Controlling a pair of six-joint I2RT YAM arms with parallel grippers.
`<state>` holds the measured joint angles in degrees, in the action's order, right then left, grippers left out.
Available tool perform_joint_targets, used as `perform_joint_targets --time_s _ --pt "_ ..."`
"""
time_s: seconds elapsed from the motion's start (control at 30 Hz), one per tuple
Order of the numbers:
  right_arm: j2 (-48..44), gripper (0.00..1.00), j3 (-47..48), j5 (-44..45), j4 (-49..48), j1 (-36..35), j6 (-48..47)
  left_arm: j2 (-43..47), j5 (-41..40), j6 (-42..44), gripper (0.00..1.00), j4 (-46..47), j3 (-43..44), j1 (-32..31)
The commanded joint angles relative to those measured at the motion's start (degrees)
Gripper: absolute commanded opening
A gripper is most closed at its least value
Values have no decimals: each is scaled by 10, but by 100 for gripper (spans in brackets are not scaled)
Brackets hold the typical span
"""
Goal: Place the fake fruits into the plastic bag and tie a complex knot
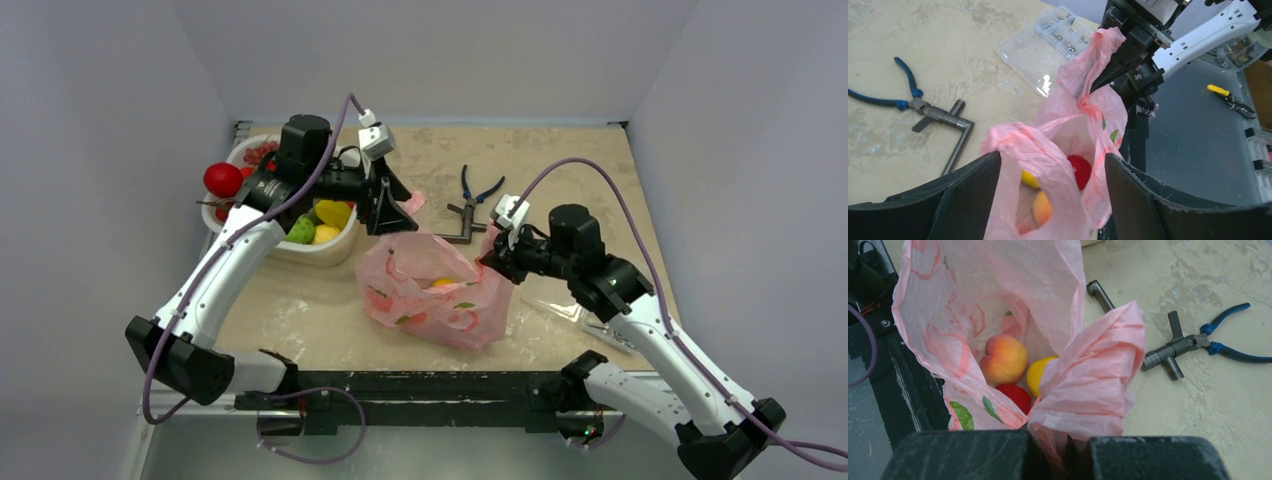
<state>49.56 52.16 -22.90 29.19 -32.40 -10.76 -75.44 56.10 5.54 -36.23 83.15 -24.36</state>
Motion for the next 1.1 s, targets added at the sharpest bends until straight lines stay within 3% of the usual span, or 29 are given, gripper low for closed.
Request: perform_joint_targets --time_s 0.0,0.03,0.07,0.1,0.13,0.27,0.5,0.67,0.77,0.97,1.07 --pt "14 0 49 5 8 1 -21 -16 40 -84 53 116 21 2" --pt "22 0 66 20 35 3 -38 -9 42 -83 31 125 25 2" --pt "31 0 86 23 67 5 -62 4 42 -77 17 130 21 1" --pt "37 0 104 20 95 9 -83 21 39 -73 5 137 12 0" --pt "36 0 118 21 108 13 -91 36 36 -67 0 136 1 0" --pt "37 0 147 26 122 20 -102 85 26 -11 0 57 -21 12" --pt "75 0 85 58 96 20 -85 261 -27 85 0 79 -202 27" --pt "108 0 -20 69 34 18 -40 304 4 221 0 -33 -273 26" --pt "146 0 -18 84 13 14 -51 323 7 282 0 -80 -310 25" --pt "255 0 -8 111 -16 11 -131 330 -22 511 0 -233 -352 11" --pt "283 0 -1 113 -43 12 -130 333 -68 546 0 -248 -376 -5"
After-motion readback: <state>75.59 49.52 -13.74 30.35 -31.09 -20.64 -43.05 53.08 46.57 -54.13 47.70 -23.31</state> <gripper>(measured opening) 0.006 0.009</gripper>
